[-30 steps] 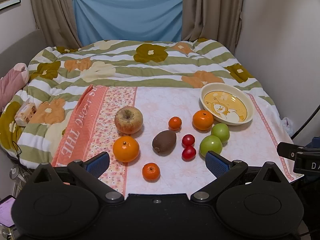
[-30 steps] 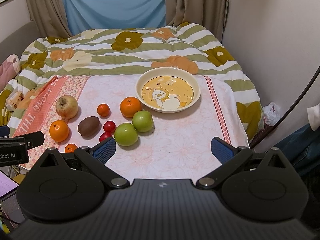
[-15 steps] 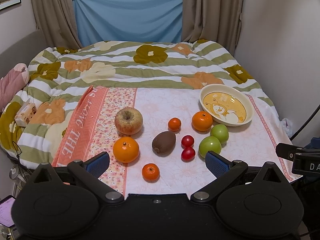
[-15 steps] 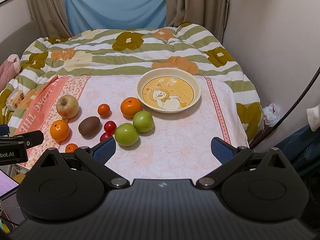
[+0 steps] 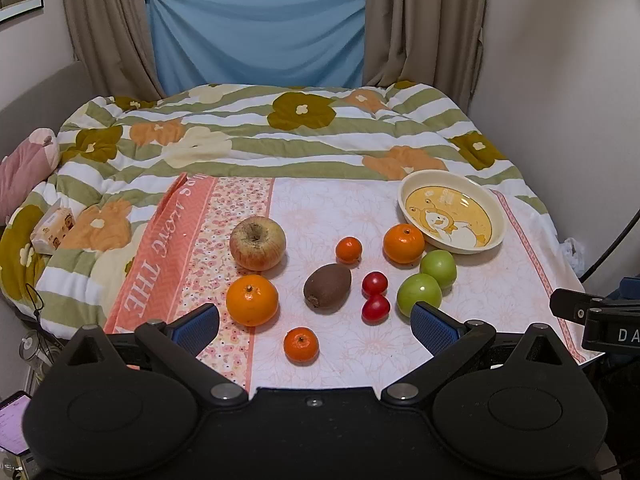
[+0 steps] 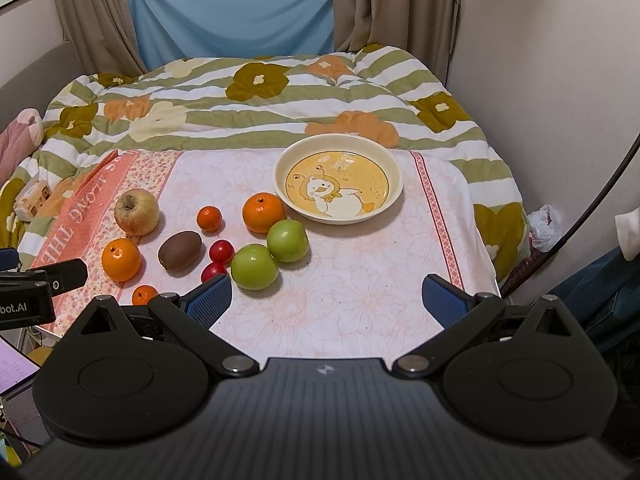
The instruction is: Organize fruits
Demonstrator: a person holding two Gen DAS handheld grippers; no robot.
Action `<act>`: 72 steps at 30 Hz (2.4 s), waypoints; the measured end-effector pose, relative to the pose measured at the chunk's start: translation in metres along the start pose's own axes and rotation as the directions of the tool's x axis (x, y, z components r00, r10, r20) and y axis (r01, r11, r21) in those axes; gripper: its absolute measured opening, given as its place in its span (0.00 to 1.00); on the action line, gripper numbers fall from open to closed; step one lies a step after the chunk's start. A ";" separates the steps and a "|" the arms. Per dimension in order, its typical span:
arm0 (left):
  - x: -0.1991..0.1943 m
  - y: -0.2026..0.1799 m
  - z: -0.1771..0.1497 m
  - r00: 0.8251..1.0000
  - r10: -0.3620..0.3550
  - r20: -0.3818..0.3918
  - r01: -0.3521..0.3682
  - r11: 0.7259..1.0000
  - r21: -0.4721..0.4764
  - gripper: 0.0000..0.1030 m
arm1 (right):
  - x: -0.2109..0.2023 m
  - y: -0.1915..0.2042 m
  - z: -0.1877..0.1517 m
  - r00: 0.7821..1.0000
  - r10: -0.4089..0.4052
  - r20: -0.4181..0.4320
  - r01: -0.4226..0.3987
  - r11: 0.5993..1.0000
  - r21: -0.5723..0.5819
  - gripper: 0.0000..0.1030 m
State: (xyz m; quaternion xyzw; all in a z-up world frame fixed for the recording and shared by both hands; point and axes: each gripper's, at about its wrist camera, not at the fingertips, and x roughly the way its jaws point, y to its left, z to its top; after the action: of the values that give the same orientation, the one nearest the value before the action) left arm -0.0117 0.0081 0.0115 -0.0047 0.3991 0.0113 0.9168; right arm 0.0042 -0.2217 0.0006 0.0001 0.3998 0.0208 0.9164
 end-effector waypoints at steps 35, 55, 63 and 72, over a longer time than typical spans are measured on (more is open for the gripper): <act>0.013 0.012 -0.014 0.992 0.123 0.032 -0.122 0.992 -0.034 1.00 | 0.040 0.010 0.008 0.984 0.179 0.017 -0.177 0.982 -0.070 1.00; 0.152 0.064 -0.005 0.991 0.035 -0.133 -0.017 0.990 0.138 0.92 | 0.153 0.064 -0.003 0.994 0.071 -0.078 -0.063 0.992 0.108 1.00; 0.189 0.068 -0.005 0.981 -0.017 -0.196 0.059 0.976 0.210 0.88 | 0.177 0.076 -0.007 0.994 0.005 -0.110 0.014 0.985 0.172 1.00; 0.208 0.075 -0.006 0.970 -0.047 -0.239 0.107 0.964 0.244 0.72 | 0.197 0.078 -0.010 0.989 -0.028 -0.144 0.061 0.971 0.233 0.91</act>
State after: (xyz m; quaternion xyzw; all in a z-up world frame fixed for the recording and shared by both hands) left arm 0.1237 0.0861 -0.1444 0.0961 0.5009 -0.0767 0.8567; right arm 0.1281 -0.1363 -0.1493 0.0990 0.4624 -0.0478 0.8798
